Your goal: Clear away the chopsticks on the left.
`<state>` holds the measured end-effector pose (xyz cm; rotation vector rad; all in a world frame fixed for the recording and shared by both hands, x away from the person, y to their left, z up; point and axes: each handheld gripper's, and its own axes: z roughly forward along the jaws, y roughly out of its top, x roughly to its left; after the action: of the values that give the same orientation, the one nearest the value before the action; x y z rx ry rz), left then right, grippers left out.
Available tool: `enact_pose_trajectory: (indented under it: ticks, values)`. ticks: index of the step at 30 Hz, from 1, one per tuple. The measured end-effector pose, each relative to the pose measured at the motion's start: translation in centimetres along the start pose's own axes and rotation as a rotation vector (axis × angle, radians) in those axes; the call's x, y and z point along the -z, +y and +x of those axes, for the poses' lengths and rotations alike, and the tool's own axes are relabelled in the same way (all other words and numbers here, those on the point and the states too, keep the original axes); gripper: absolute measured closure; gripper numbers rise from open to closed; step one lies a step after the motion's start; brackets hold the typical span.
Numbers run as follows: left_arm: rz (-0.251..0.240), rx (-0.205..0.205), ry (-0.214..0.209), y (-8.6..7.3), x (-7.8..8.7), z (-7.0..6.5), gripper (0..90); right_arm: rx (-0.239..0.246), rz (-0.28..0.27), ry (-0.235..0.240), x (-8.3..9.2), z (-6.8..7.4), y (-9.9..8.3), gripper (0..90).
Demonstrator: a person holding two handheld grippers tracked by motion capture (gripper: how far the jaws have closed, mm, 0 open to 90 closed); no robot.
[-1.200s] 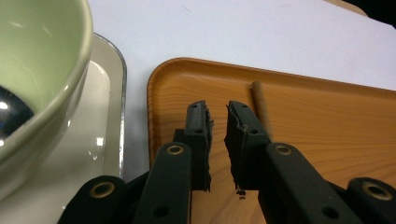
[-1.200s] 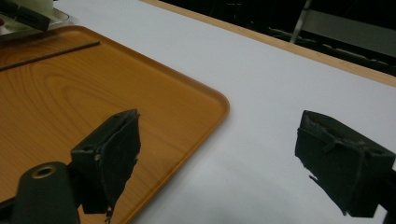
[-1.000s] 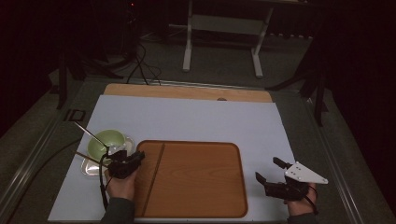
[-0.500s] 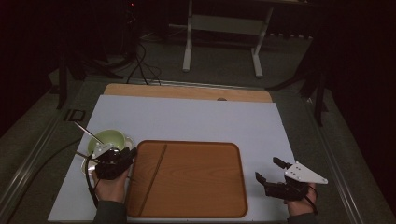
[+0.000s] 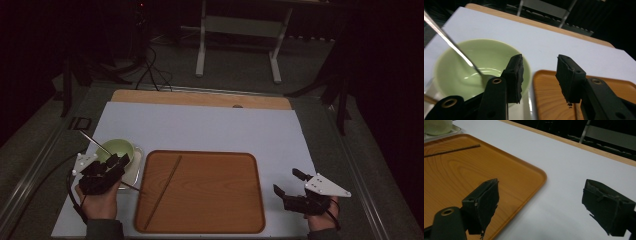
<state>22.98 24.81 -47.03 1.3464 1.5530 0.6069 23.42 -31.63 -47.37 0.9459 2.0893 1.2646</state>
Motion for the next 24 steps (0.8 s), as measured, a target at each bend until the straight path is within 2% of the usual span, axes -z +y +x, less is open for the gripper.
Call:
enact_pose_trajectory:
  ticks: [8,13,17,20,21,24]
  values:
    - [-0.026,0.053,0.069,0.7,1.1,2.5,54.0,-0.001,-0.001,-0.001,0.0,0.0,0.0,13.9]
    - [-0.03,0.096,0.116,0.6,1.5,4.2,53.2,0.001,-0.001,0.001,0.0,0.0,0.0,13.9]
    - [-0.018,0.128,0.154,0.1,1.2,5.0,53.1,0.002,0.001,0.0,0.0,0.1,0.0,13.9]
    - [-0.017,0.136,0.161,0.0,1.2,5.1,52.7,0.003,0.001,0.0,0.0,0.1,0.0,13.9]
    - [-0.011,0.162,0.188,-0.3,1.1,5.6,52.7,0.003,0.001,0.0,0.0,0.1,0.0,13.9]
    - [-0.008,0.176,0.207,-0.5,1.0,6.1,51.9,0.002,0.001,0.001,0.0,0.0,0.0,13.9]
